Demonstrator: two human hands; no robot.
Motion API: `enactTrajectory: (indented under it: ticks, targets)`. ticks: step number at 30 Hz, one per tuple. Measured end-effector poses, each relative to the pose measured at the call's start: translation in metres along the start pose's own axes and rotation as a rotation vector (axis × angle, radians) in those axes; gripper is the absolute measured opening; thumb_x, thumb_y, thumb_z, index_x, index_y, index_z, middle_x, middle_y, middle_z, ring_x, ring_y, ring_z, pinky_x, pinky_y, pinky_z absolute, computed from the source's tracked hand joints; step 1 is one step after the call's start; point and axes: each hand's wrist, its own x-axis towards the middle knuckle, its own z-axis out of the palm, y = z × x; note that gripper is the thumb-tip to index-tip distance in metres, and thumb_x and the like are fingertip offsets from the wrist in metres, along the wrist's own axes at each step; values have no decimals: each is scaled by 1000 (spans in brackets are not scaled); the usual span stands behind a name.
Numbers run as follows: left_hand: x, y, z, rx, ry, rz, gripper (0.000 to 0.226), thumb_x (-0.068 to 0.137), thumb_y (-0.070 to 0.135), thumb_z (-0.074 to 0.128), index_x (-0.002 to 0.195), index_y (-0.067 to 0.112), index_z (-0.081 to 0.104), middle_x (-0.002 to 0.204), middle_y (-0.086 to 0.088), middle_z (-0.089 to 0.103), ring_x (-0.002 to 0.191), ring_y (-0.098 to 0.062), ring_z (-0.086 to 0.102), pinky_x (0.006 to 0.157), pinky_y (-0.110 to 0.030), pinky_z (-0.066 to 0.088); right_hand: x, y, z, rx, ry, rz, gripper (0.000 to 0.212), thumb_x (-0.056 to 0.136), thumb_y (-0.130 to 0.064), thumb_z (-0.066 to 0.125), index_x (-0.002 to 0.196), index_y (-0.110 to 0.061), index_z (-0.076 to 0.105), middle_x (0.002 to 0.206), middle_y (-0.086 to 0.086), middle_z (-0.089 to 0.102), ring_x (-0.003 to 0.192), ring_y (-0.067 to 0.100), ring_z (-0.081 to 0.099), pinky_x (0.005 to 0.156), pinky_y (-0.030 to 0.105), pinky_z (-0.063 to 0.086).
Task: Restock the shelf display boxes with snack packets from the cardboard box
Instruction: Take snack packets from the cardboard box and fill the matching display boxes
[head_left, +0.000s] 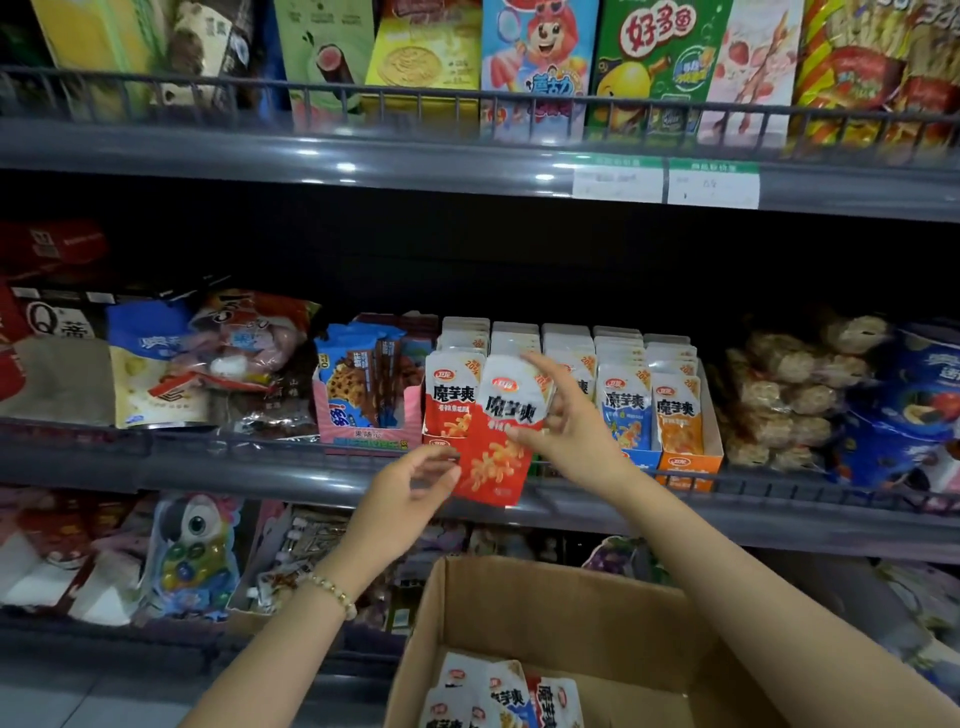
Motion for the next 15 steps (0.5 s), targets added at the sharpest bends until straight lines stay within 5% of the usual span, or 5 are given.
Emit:
enactTrajectory:
  ticks: [5,9,11,13,15]
  targets:
    - [18,-21,-18,425,7,163,47,93,40,52,137,28,43,141,13,41,132,-5,33,113,-32,30,49,-13,11,-15,211,-114,66,86,2,63,137,-28,35,110,-10,56,89,-2,64,63,15,54]
    - [27,-21,-16,594,-67,234,48,95,41,48,140,28,39,144,11,39,136,-6,29,117,-30,20,76,-1,28,-135,220,-164,68,87,-4,63,139,-35,32,118,-6,58,87,15,68,63,37,60]
    - [30,-23,-14,614,-81,253,50,96,43,46,142,29,36,146,12,37,137,-6,27,117,-29,16,84,8,30,-281,199,-174,71,86,-7,65,139,-39,31,118,7,59,68,24,64,55,47,56]
    - [32,-24,-12,613,-82,263,51,96,44,45,143,28,34,147,11,35,138,-7,25,117,-29,15,87,15,32,-427,152,-148,73,85,-11,68,141,-36,29,119,11,60,53,21,53,53,44,54]
    - [34,-24,-11,610,-76,255,53,96,45,44,145,30,30,149,12,31,139,-6,23,118,-30,15,86,22,36,-523,71,-123,74,84,-14,70,142,-33,30,130,10,57,60,14,59,62,29,56]
